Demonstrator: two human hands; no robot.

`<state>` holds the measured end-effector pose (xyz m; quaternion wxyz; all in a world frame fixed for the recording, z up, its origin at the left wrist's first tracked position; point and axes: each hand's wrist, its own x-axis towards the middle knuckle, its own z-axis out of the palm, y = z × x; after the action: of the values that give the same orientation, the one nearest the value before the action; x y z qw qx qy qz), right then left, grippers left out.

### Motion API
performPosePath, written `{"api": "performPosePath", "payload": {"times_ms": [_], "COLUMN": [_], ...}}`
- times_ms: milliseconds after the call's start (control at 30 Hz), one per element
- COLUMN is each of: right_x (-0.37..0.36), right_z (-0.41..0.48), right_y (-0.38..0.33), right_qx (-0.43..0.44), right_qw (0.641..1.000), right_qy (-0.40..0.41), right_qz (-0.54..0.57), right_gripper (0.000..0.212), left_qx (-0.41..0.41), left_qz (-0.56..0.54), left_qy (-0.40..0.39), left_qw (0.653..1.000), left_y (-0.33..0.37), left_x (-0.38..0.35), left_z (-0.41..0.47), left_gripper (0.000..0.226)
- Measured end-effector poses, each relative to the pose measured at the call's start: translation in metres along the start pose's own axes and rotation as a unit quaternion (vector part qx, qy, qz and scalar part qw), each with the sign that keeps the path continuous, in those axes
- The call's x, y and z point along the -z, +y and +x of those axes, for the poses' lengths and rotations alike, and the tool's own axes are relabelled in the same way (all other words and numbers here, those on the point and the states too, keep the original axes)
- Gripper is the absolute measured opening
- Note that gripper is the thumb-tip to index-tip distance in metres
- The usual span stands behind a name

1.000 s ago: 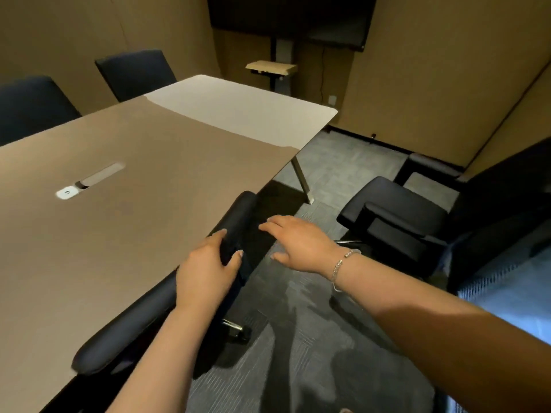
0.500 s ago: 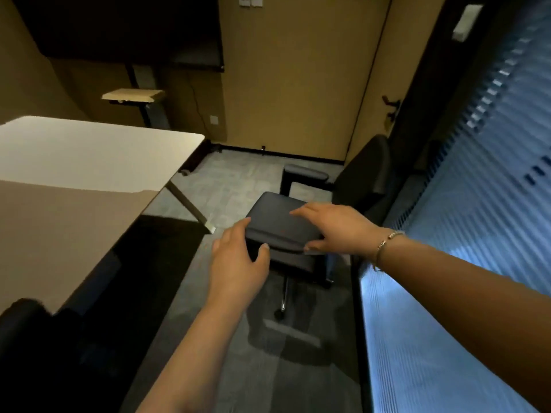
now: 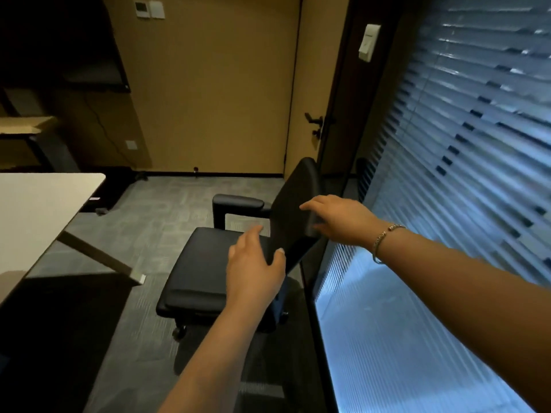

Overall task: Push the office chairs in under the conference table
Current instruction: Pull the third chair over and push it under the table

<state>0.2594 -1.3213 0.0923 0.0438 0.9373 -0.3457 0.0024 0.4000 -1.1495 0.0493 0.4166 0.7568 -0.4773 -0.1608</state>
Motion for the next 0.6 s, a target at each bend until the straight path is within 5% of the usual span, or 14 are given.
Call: {"api": "performPosePath", "payload": {"times_ms": [600], "right_x": [-0.067], "right_z": [0.094], "right_y": [0.145], "right_qx": [-0.122], "right_qw": [0.99], "right_qy": [-0.067], "right_qz": [-0.026], "right_gripper": [0.084], "left_qx": [0.038], "left_qz": [0.066], "left_qy": [-0.226], "left_qw": [0.971], "left_y": [0.005], "left_x": [-0.137], "left_z": [0.214], "left_gripper": [0.099]}}
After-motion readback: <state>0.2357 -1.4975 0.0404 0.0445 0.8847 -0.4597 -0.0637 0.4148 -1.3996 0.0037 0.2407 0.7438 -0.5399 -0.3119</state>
